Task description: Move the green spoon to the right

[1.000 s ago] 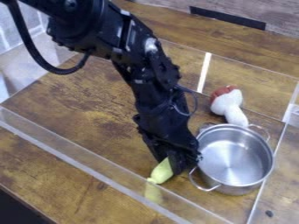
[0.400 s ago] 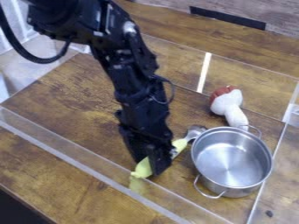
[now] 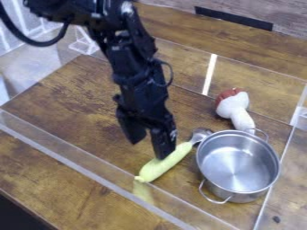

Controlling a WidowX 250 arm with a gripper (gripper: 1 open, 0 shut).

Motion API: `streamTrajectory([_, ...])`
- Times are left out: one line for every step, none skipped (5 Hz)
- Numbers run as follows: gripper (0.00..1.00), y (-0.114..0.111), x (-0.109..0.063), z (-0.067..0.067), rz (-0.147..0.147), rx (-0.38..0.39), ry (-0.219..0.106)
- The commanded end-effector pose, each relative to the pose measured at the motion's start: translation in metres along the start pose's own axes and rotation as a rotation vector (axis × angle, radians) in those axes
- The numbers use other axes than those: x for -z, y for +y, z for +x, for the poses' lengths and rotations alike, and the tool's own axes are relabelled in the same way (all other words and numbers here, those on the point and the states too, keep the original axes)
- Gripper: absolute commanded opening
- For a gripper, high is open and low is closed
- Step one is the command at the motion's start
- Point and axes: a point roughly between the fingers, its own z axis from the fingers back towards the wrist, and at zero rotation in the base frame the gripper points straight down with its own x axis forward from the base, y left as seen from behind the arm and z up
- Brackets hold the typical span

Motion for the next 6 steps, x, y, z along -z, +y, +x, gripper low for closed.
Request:
streamTrajectory([1.00,-0.008,-0.028,0.021,0.050,0.018,-0.042])
streamTrajectory([1.00,-0.002,-0.042,0.011,0.100,0.009,-0.045])
streamTrajectory([0.00,0.001,-0.051,0.001,0.136,0.004,-0.056])
streamTrajectory([1.00,0.003,-0.055,0.006,0.172,-0.024,-0.070])
streamTrajectory([1.00,0.004,-0.056,0.010,0.198,-0.050,-0.082])
streamTrajectory([1.00,0.009,-0.046,0.014,0.212,-0.083,-0.091])
